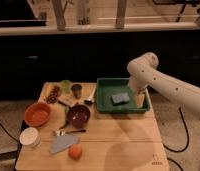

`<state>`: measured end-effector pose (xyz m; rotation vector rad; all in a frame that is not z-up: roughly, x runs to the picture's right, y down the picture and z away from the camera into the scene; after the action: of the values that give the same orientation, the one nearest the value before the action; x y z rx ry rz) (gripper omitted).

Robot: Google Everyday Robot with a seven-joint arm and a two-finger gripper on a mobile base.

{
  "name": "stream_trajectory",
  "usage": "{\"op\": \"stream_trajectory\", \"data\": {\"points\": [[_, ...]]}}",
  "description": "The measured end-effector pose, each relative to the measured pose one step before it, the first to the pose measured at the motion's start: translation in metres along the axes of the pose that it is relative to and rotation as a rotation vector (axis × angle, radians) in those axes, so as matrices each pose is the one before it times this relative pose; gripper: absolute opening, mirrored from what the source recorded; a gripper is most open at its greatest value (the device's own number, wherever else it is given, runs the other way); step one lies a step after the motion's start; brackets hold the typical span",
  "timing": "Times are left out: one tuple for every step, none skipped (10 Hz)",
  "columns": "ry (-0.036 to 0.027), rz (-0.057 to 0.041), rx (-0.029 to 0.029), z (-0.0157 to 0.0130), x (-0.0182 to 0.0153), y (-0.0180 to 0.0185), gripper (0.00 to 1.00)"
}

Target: Place sponge in table surface

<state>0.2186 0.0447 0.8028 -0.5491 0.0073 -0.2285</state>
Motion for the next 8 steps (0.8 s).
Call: {"op": "stream_trajectory", "data": {"points": [[-0.00529, -0.00976, 0.00175, 0.00302, -0.00183, -0.00184, 0.80], [-0.00643, -0.00644, 0.00207, 0.00270, -0.00192, -0.00178, 0.80], [-0.00397, -0.00177, 0.00057, 0.00235, -0.00061, -0.00057, 0.80], [-0.01138, -0.00324, 0.00152, 0.00339, -0.00258, -0.00111, 0.80], [-0.00691, -0.00332, 0.00068, 0.00379, -0.00032, -0.00136, 0.80], [-0.00856, -0.00332, 0.00155, 0.00291, -0.00159, -0.00210, 0.80], [-0.00953, 0.00098, 0.00006, 0.00157, -0.00074, -0.00137, 0.80], [-0.00809, -0.00081, -0.00027, 0.00361, -0.00072, -0.00194, 0.80]]}}
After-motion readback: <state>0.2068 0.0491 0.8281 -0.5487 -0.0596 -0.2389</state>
